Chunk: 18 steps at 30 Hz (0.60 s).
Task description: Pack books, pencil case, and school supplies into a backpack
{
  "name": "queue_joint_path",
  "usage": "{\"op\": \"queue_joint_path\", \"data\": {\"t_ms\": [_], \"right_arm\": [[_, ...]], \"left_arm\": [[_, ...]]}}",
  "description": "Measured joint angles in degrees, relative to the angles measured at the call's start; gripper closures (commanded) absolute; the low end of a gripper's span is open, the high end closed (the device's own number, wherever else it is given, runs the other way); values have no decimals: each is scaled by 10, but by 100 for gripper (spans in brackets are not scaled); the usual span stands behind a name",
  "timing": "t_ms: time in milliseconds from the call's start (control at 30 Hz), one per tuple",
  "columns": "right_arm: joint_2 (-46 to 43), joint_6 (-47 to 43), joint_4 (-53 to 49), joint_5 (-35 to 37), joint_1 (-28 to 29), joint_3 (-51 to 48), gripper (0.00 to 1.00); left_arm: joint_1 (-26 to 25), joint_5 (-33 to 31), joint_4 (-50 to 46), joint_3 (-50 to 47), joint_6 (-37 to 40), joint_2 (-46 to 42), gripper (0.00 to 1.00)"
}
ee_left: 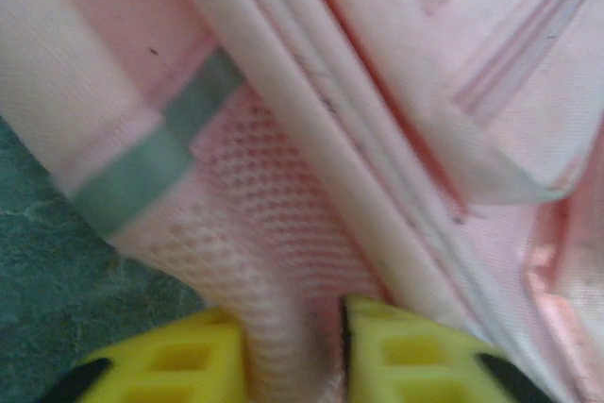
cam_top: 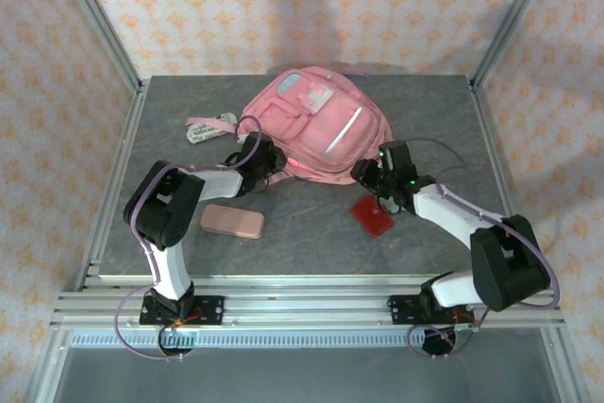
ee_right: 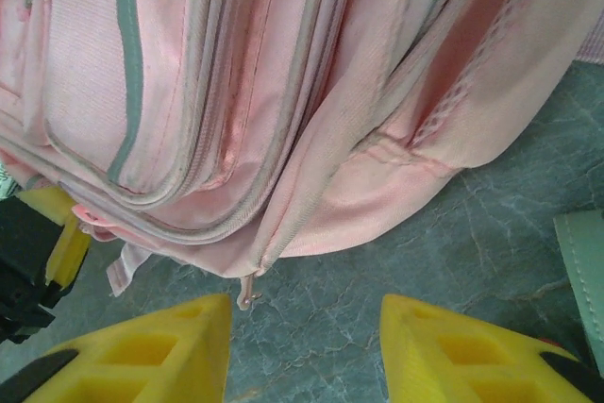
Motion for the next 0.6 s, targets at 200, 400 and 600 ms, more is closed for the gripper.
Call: {"op": "queue_joint_path", "data": {"t_ms": [200,400,600], "right_arm": [[25,-4,-3,3,0,6,55],[61,-2,15,0,0,6,59],[115,3,42,-3,0,26,66]], "left_arm": [[5,18,30,-20,-21,2,100],[5,41,33,-41,-45,-42,100],[5,55,19,-50,-67,-106,100]]}}
